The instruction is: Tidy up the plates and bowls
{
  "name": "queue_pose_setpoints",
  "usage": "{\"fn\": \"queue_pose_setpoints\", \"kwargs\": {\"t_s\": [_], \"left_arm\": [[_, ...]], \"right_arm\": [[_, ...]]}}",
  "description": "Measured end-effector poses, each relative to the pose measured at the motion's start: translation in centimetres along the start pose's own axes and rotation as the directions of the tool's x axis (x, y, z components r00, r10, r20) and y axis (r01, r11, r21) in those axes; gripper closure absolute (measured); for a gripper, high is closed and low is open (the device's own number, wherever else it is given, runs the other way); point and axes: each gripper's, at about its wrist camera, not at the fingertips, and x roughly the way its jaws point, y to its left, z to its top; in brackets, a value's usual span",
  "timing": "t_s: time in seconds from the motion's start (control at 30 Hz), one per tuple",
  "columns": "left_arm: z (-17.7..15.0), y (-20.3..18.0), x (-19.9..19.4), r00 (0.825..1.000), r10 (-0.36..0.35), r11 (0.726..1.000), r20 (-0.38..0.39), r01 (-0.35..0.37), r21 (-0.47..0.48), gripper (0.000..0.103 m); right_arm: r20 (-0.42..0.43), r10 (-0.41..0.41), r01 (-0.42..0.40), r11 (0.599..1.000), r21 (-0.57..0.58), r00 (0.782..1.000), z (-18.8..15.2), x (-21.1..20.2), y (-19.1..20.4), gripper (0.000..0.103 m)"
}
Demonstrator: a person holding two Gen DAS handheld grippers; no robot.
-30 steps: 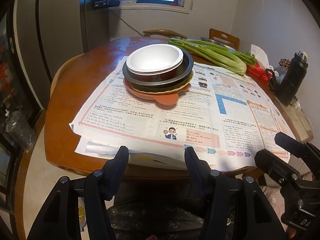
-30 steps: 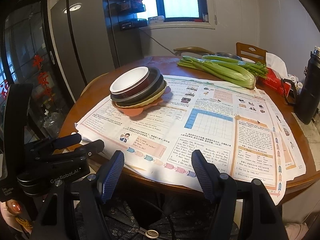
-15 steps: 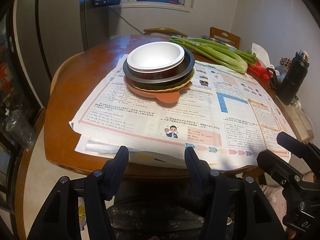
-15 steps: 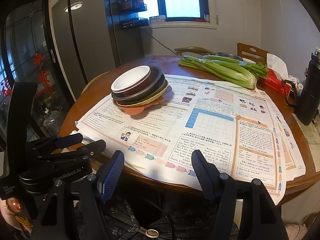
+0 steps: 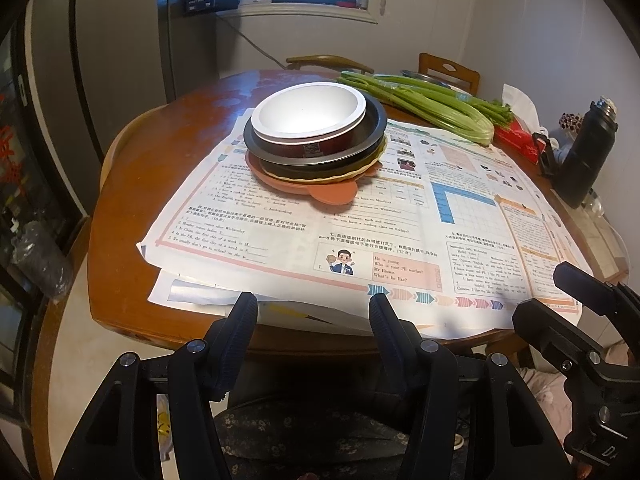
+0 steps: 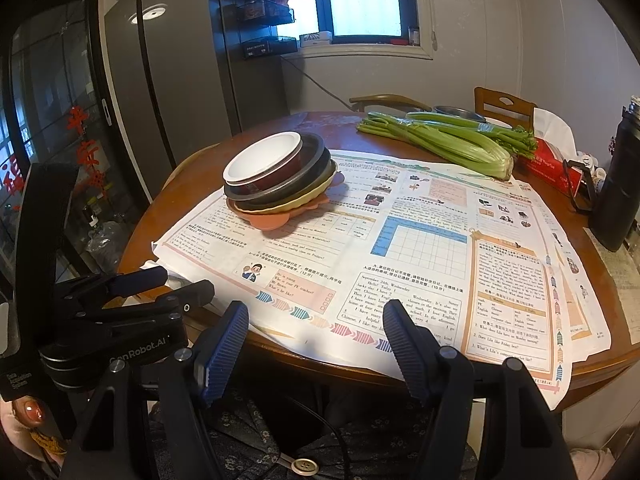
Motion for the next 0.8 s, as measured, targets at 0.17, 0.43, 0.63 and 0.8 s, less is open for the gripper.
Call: {"fn": "queue_pose_setpoints", "kwargs": {"t_s": [0.17, 0.43, 0.63, 0.8], "left_arm": [[-0.07, 0.01, 0.03, 1.000, -0.002, 1.000, -0.002, 0.002, 0.003, 0.043], [-0.03, -0.01, -0.02, 1.000, -0.003, 1.000, -0.002, 0.003, 0.005, 0.043], [-0.03, 0.07, 0.00, 1.000, -0.005, 1.000, -0.003, 0.005, 0.003, 0.043], [-0.01, 0.03, 0.02, 1.000, -0.004, 1.000, -0.003, 0.004, 0.004, 0.043]], "right_arm": [[-0.001, 0.002, -0.002, 1.000, -0.002, 1.000, -0.02, 0.01, 0.02, 0.034], [-0.001, -0.001, 0.001, 1.000, 0.001, 1.000, 0.03, 0.03, 0.10, 0.034], [-0.003, 0.000, 0.000, 1.000, 0.001, 1.000, 0.02, 0.05, 0.07, 0.034], [-0.002, 0.000, 0.000, 1.000, 0.002, 1.000, 0.05, 0.05, 0.07, 0.034]]}}
